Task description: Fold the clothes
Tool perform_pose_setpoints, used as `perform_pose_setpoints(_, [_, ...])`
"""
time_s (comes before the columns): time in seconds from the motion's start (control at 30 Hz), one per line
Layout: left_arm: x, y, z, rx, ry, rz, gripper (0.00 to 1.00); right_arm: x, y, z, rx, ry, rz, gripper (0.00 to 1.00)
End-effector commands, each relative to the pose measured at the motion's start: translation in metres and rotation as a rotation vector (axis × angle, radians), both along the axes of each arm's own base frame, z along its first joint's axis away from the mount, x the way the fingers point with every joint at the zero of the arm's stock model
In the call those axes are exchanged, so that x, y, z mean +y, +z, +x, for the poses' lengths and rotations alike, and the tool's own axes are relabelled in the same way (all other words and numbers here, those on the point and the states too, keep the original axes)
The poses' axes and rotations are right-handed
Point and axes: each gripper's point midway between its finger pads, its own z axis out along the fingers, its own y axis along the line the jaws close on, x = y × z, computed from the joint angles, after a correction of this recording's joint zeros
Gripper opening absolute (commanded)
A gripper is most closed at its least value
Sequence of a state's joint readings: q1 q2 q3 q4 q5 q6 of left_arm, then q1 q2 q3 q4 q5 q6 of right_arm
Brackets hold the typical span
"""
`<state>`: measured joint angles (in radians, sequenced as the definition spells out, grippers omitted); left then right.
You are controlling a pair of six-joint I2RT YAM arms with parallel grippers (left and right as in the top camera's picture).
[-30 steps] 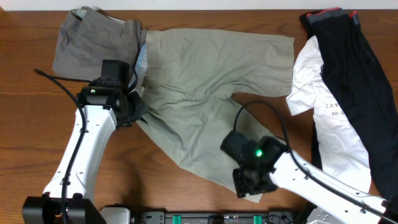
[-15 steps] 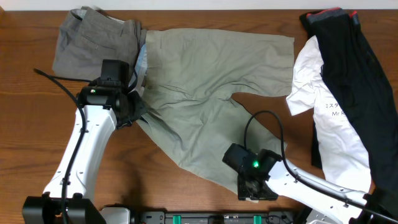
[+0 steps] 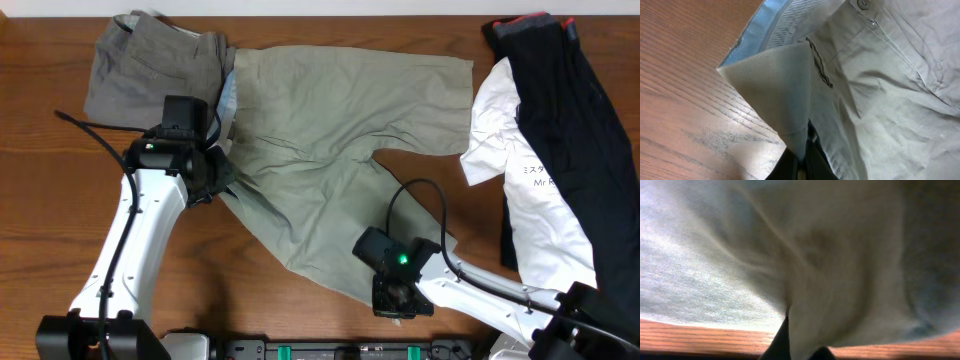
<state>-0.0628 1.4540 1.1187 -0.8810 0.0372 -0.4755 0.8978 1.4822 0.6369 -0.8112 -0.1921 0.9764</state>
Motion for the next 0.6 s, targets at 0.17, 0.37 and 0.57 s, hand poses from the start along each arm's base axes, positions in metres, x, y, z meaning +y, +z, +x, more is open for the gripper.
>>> perform_pose_setpoints(0.17, [0.004,-0.001,-0.002,0.006,0.018,0.023,0.06,-0.036,0.018,0.015,0.037,-0.099,-0.112,0.01])
perform_pose_setpoints(0.37, [0.004,0.003,-0.012,0.019,0.019,0.023,0.06,-0.052,0.07,0.073,-0.129,-0.088,0.003,0.01])
perform_pose_setpoints(0.57, [0.009,0.018,-0.03,0.021,0.029,0.04,0.06,-0.095,0.096,0.111,-0.228,-0.14,0.042,0.01])
